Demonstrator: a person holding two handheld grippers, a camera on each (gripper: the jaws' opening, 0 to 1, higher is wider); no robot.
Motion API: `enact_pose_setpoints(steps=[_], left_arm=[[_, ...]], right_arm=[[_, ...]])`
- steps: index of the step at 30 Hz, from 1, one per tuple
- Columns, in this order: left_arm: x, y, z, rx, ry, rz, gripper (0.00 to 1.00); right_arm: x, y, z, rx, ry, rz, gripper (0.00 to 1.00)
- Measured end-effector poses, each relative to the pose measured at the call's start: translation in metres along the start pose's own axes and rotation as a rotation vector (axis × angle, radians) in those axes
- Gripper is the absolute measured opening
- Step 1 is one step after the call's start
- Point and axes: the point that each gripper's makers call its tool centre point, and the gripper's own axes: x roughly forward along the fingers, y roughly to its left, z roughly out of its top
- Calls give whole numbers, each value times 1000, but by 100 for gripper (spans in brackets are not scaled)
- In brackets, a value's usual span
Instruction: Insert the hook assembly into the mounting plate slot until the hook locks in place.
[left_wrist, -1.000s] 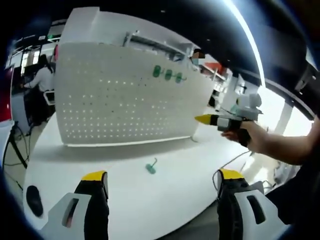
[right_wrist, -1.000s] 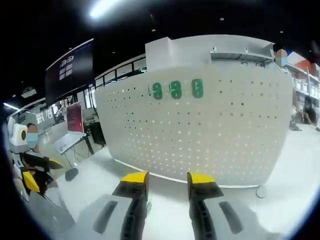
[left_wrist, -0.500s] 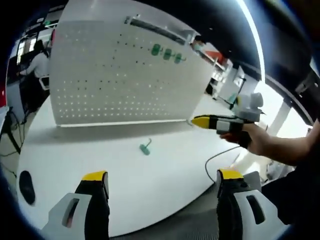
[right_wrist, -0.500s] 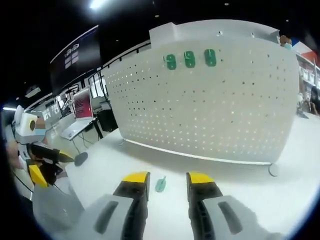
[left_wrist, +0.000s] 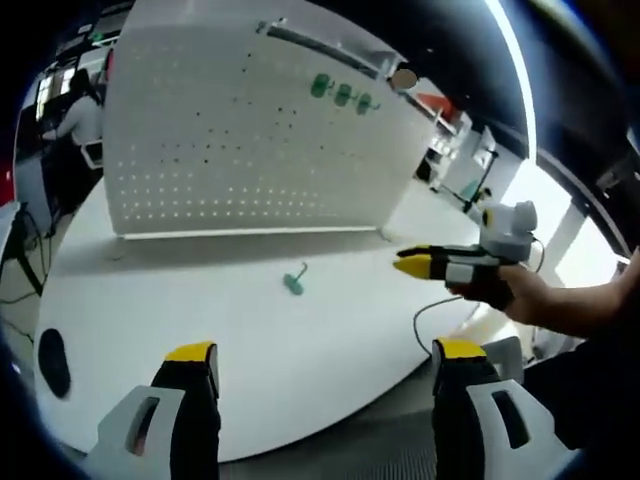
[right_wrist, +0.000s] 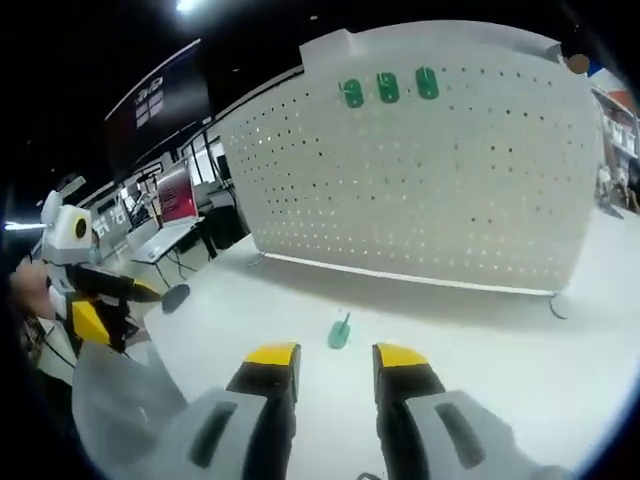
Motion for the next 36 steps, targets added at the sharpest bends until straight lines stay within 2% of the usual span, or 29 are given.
enact_pose_setpoints(steps=[9, 17, 36], left_arm=[[2, 3, -5, -10, 19, 7, 88], [2, 8, -12, -27, 38, 12, 88], [8, 36, -10, -68, 40, 45, 86]], right_arm=[[-2, 6, -13, -3, 31, 23, 26], [11, 13, -23, -3, 79, 69, 24], [86, 3, -33, 60, 170, 87, 20]])
